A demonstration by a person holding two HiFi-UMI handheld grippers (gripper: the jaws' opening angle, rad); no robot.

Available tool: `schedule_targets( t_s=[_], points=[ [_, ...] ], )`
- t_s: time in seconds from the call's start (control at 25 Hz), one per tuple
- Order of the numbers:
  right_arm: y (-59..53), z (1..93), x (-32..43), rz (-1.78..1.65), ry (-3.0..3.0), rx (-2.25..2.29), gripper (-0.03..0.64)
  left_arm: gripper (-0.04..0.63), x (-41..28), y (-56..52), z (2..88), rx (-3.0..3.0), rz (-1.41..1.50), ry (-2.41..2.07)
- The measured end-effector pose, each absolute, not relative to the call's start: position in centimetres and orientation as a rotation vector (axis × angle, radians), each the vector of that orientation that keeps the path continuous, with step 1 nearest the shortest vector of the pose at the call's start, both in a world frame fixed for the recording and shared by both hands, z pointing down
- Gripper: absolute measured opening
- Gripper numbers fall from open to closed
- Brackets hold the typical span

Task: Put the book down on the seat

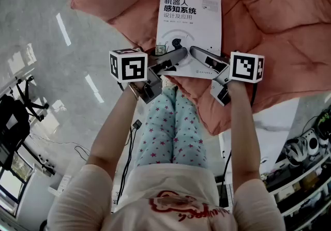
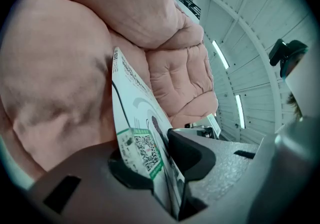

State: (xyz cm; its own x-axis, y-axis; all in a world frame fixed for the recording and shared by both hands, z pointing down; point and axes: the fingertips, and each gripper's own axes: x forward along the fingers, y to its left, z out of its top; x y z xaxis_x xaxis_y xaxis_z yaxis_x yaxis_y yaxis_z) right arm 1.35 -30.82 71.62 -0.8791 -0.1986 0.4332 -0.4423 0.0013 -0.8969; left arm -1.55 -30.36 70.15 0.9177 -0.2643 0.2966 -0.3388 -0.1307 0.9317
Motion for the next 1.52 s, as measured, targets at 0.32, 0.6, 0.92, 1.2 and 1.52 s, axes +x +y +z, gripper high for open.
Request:
schedule_targets(
  t_s=[0.32,0.6,0.92,1.2,1.52],
  points=[
    [-29.8,76.3,1.5,1.74,-1.87,0.781,0.166,0.092,-2.2,-29.7,75.1,1.779,0.357,-0.641],
    [-29.6,77.3,1.5,1.757,-1.811,0.784,0.157,0.093,-2.2,-29.7,76.2,1.777,0.417,-0.71],
    [-29.6,78.6,1.4,1.672,-1.795,0.839,0.152,0.093,-2.4,-29.6,77.5,1.764,0.52,-0.852],
    [-29.6,77.9,1.7,1.572,-1.814,0.884,0.26,0.146,-3.3,-29.7,76.2,1.873,0.53,-0.9],
    [-30.5,76.0,3.7,1.377,-1.815,1.036,0.357,0.173,-6.4,-29.4,75.8,1.86,0.625,-1.112]
  ],
)
